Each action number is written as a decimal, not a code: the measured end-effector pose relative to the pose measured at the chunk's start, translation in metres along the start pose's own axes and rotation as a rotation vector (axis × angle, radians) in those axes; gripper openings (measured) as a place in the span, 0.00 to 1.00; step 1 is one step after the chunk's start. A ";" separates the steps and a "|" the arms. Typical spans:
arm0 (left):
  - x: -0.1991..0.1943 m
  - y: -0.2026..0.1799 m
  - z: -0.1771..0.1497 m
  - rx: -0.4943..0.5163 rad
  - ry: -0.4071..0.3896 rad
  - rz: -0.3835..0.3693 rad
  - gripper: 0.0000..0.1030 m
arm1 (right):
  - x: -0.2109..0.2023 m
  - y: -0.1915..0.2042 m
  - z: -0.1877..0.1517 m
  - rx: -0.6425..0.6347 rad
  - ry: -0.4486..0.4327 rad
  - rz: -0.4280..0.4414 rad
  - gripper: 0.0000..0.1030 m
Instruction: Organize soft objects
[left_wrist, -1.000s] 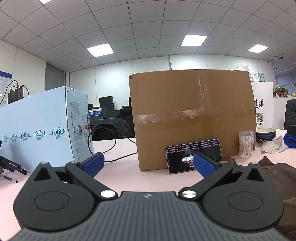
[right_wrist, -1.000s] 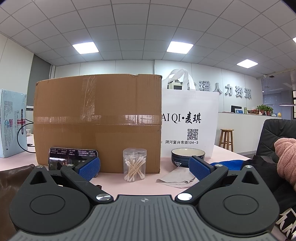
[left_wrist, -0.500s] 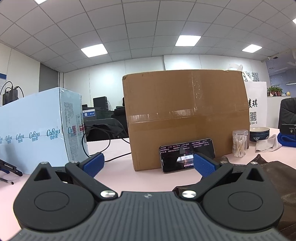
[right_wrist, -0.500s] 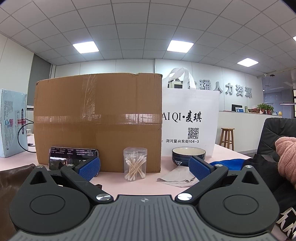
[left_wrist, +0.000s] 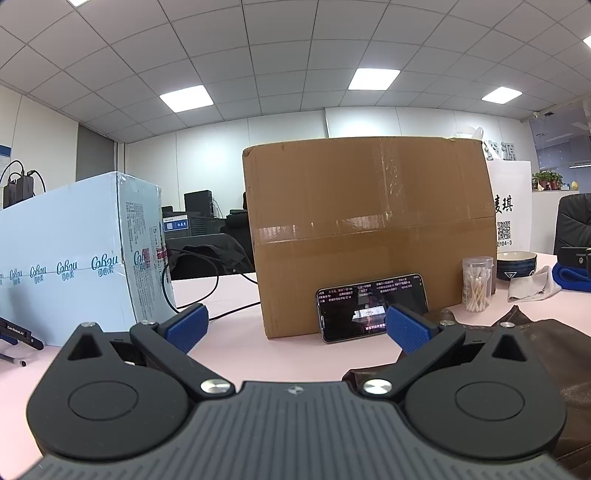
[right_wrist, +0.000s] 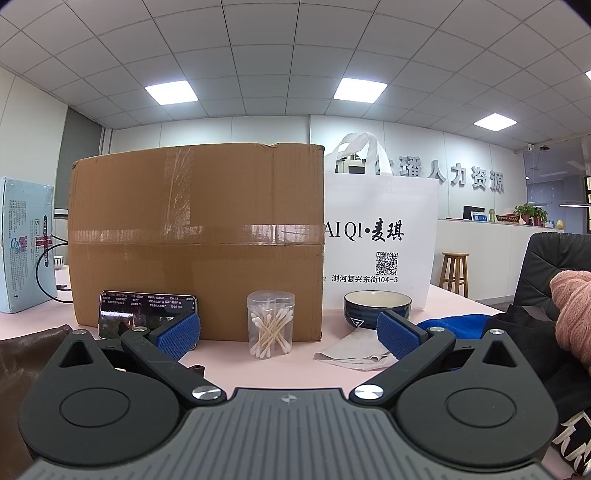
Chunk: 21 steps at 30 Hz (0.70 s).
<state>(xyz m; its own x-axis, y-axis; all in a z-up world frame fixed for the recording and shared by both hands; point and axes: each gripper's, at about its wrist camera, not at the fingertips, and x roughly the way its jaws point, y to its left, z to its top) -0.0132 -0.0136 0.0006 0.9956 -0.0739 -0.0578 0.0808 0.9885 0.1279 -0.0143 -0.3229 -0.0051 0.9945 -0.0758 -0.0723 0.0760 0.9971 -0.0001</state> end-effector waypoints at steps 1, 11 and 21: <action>0.000 0.000 0.000 -0.001 0.001 -0.001 1.00 | 0.000 0.000 0.000 -0.001 0.000 0.000 1.00; 0.002 0.002 0.000 -0.009 0.009 -0.002 1.00 | 0.001 0.000 0.000 -0.001 0.008 0.002 1.00; -0.001 0.005 -0.002 -0.009 0.005 -0.003 1.00 | 0.001 -0.001 0.000 -0.002 0.014 0.003 1.00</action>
<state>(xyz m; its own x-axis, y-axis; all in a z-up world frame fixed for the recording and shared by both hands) -0.0141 -0.0080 -0.0009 0.9951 -0.0760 -0.0633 0.0831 0.9895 0.1185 -0.0129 -0.3236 -0.0056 0.9936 -0.0731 -0.0866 0.0733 0.9973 -0.0015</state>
